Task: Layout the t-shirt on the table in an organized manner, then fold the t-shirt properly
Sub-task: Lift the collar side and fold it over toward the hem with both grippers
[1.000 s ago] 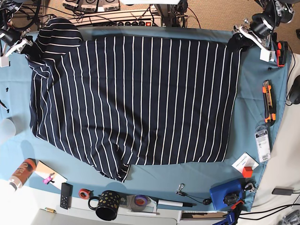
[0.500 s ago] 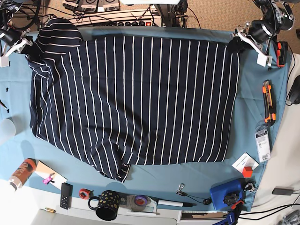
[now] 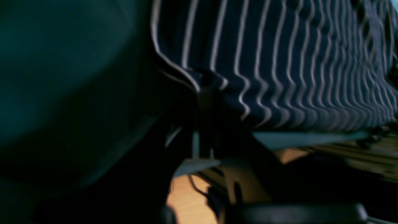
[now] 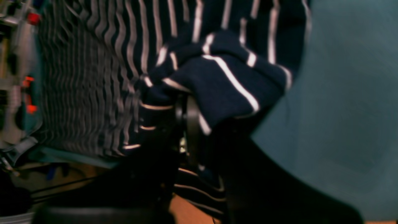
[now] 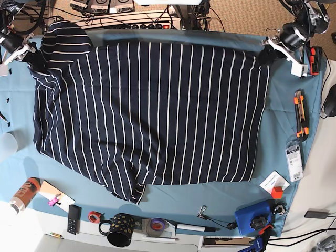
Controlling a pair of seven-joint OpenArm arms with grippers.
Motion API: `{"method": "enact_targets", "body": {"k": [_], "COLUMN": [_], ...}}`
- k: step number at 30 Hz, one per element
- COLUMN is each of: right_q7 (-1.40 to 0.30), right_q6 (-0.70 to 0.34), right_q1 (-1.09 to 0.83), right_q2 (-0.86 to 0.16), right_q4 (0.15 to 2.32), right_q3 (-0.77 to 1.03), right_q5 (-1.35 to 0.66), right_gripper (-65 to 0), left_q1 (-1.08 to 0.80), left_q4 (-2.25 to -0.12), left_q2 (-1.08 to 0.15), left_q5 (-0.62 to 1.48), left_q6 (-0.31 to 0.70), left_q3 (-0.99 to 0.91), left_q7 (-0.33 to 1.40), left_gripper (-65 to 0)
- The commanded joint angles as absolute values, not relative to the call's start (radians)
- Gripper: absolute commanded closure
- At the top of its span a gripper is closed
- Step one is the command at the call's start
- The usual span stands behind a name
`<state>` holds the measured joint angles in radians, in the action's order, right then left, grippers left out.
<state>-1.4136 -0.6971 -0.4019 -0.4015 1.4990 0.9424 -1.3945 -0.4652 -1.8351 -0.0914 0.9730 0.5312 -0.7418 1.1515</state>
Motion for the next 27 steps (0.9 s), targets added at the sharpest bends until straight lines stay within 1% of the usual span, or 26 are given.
{"method": "enact_targets", "body": {"k": [1, 3, 7, 9, 13, 17, 19, 21, 23, 27], "right_q7": [-1.396, -1.396, -1.396, -1.396, -1.396, -1.396, -1.396, -1.378, -1.371, -1.327], "right_q6": [-0.698, -0.698, -0.698, -0.698, -0.698, -0.698, -0.698, -0.698, -0.698, -0.698], "right_q1": [-0.402, -0.402, -0.392, -0.379, -0.334, -0.302, -0.285, -0.267, -0.248, -0.216], "right_q2": [-0.429, -0.429, -0.429, -0.429, -0.429, -0.424, -0.424, -0.424, -0.424, -0.424], "right_q4": [1.513, 1.513, 1.513, 1.513, 1.512, 1.511, 1.511, 1.511, 1.510, 1.510], "right_q3": [0.953, 0.953, 0.953, 0.953, 0.953, 0.949, 0.949, 0.949, 0.948, 0.941], "right_q5": [-1.447, -1.480, -1.484, -1.479, -1.400, -1.235, -1.176, -1.137, -1.122, -1.076], "right_gripper": [0.0, 0.0, 0.0, 0.0, 0.0, 0.0, 0.0, 0.0, 0.0, 0.0], "left_q1": [-0.469, -0.469, -0.464, -0.453, -0.420, -0.376, -0.361, -0.346, -0.325, -0.272], "left_q4": [-1.851, -1.851, -1.851, -1.853, -1.853, -1.852, -1.852, -1.852, -1.852, -1.852], "left_q2": [-0.100, -0.098, -0.098, -0.097, -0.098, -0.099, -0.101, -0.103, -0.103, -0.103], "left_q5": [1.026, 1.061, 1.167, 1.186, 1.179, 1.128, 1.082, 1.036, 1.002, 0.942], "left_q6": [0.535, 0.550, 0.608, 0.632, 0.626, 0.626, 0.625, 0.622, 0.594, 0.573], "left_q3": [-0.757, -0.782, -0.824, -0.825, -0.825, -0.811, -0.785, -0.751, -0.725, -0.713], "left_q7": [1.145, 1.153, 1.151, 1.152, 1.151, 1.146, 1.113, 1.074, 1.061, 1.038], "left_gripper": [0.0, 0.0, 0.0, 0.0, 0.0, 0.0, 0.0, 0.0, 0.0, 0.0]}}
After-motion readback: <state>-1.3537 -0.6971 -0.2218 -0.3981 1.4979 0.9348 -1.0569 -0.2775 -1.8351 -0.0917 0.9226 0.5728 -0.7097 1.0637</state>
